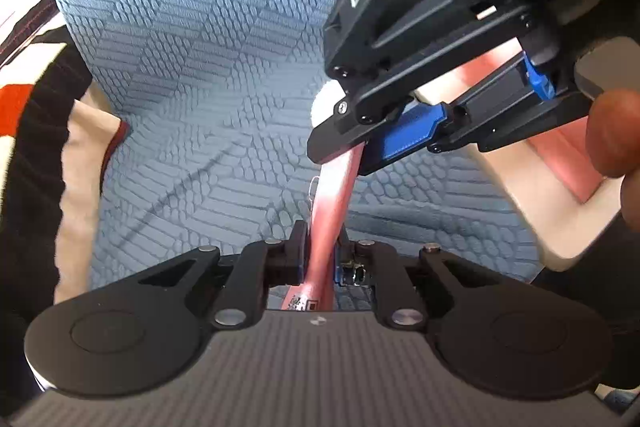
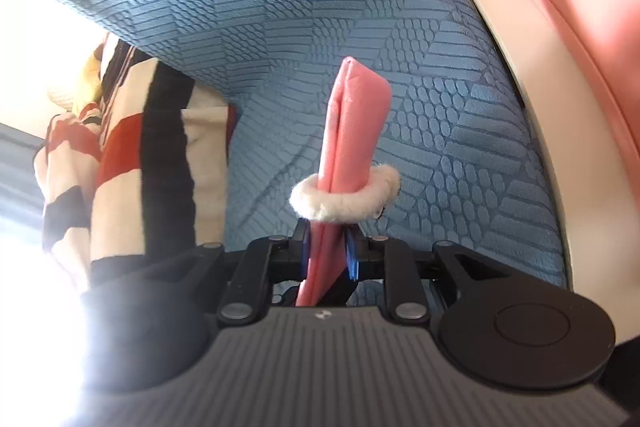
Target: Organize objects
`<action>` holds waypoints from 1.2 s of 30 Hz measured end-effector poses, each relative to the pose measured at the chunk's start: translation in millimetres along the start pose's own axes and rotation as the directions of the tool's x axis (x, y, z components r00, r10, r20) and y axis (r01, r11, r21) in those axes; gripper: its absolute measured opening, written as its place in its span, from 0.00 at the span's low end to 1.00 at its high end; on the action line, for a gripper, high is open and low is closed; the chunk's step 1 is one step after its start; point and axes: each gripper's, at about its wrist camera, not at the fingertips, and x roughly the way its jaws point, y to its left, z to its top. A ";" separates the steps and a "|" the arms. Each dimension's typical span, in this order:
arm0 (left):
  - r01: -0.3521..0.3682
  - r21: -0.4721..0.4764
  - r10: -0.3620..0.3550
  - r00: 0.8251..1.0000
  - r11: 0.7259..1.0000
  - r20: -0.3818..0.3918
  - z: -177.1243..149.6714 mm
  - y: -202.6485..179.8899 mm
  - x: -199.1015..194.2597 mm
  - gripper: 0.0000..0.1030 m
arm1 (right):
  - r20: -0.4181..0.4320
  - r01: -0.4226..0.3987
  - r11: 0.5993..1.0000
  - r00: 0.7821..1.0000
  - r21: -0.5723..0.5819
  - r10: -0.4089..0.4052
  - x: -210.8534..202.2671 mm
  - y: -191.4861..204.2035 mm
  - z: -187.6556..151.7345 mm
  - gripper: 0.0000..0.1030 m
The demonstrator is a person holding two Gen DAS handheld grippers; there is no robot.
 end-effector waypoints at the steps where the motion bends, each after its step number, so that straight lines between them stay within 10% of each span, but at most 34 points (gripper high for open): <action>1: 0.005 -0.004 -0.005 1.000 1.000 0.004 1.5 -0.7 -5.8 0.14 | 0.003 -0.003 1.000 1.000 -0.004 0.003 -4.7 2.2 -0.8 0.20; 13: 0.077 -0.083 -0.072 0.996 0.994 0.058 30.0 -24.1 -73.5 0.15 | 0.018 0.073 0.996 0.997 -0.060 -0.072 -71.4 30.3 6.2 0.19; 21: 0.198 -0.155 -0.187 0.979 0.968 0.079 72.5 -39.9 -108.0 0.36 | 0.064 0.165 0.976 0.986 -0.141 -0.157 -119.4 41.4 27.3 0.12; 36: 0.351 -0.204 -0.354 0.935 0.914 0.022 156.2 -86.1 -99.1 0.48 | 0.147 0.288 0.940 0.953 -0.184 -0.263 -175.9 17.0 81.2 0.11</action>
